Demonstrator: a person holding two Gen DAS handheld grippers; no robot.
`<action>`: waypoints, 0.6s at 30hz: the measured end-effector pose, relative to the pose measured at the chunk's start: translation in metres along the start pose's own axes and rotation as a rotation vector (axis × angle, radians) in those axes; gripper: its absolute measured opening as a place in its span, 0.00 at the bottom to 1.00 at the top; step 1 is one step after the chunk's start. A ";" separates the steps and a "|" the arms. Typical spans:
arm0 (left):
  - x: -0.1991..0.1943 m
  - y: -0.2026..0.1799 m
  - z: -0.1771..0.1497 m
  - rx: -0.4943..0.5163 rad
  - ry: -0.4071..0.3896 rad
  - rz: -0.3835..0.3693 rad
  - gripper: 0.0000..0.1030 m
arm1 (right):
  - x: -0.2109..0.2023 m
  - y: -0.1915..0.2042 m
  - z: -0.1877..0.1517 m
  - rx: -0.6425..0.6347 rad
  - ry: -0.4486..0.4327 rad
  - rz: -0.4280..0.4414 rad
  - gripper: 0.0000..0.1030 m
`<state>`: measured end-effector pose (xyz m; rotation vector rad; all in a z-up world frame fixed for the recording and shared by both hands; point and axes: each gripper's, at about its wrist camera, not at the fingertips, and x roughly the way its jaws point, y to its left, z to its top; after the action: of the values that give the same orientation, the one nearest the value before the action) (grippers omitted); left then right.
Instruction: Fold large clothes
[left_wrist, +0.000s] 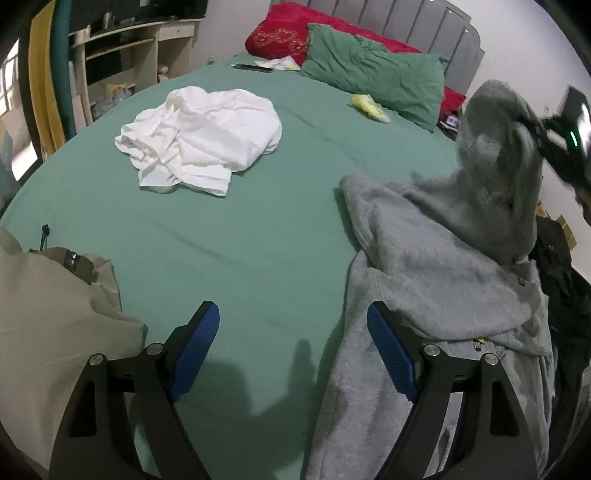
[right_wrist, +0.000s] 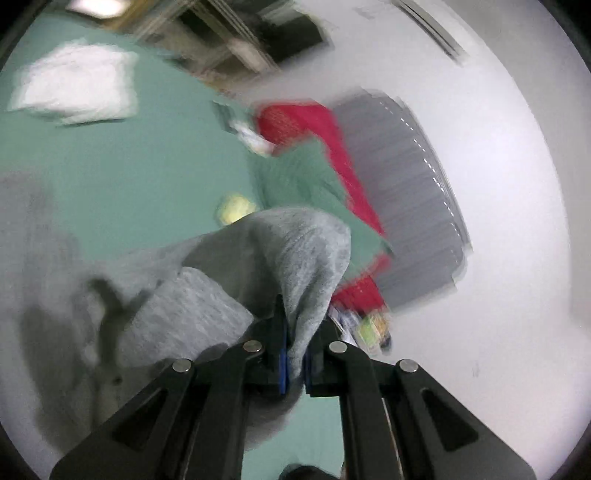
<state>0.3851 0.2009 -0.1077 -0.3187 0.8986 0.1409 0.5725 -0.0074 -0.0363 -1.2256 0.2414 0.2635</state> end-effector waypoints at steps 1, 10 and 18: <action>-0.002 -0.002 -0.001 0.004 -0.002 -0.007 0.83 | -0.020 0.029 -0.004 -0.080 -0.008 0.038 0.05; -0.025 -0.017 -0.017 0.042 -0.020 -0.055 0.83 | -0.146 0.181 -0.092 -0.254 -0.001 0.198 0.06; -0.031 -0.018 -0.022 0.064 -0.014 -0.057 0.83 | -0.174 0.193 -0.146 -0.216 0.121 0.340 0.28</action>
<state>0.3543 0.1769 -0.0923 -0.2836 0.8779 0.0613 0.3393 -0.0965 -0.1987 -1.4135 0.5389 0.5209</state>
